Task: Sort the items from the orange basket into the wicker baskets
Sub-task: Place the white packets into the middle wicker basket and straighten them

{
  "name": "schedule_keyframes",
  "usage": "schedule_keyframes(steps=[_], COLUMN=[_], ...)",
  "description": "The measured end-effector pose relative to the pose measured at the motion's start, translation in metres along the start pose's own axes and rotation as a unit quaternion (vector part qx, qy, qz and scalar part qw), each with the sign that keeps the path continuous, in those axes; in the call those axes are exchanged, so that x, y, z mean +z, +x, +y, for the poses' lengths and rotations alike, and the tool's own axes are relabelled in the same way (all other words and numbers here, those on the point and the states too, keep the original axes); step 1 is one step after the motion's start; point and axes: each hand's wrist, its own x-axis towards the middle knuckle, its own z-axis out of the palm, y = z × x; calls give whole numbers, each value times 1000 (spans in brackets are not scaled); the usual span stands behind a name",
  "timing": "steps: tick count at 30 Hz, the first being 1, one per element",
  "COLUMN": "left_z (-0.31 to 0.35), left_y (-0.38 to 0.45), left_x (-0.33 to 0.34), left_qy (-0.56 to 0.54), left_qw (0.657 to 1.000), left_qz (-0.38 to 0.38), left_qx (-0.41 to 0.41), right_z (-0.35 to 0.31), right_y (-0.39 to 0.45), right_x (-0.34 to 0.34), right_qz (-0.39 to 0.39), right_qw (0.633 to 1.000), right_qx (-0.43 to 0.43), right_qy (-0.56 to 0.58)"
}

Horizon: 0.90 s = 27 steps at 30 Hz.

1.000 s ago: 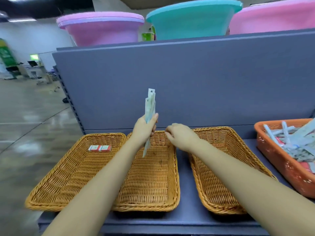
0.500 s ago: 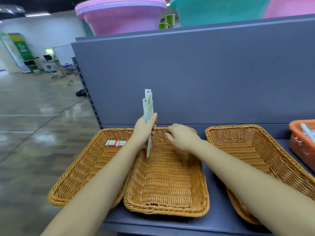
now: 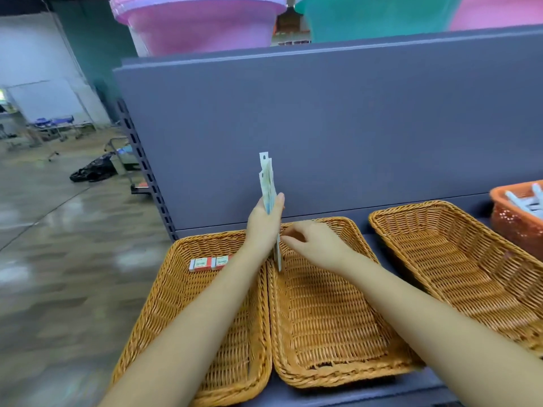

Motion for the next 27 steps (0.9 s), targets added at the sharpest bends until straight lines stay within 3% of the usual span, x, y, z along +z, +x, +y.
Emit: schedule_keyframes(steps=[14,22,27], left_z=[2,5,9], left_y=[1,0,1], left_x=[0,3,-5], left_qy=[-19,19,-17], left_qw=[999,999,1000], left_qz=[-41,-42,-12], left_qx=[-12,29,20], right_z=[3,24,43], right_y=[11,9,6], right_x=[5,-9,-24], right_qz=[12,17,14], right_qw=[992,986,996], right_qx=[105,121,80], right_qy=[68,116,49])
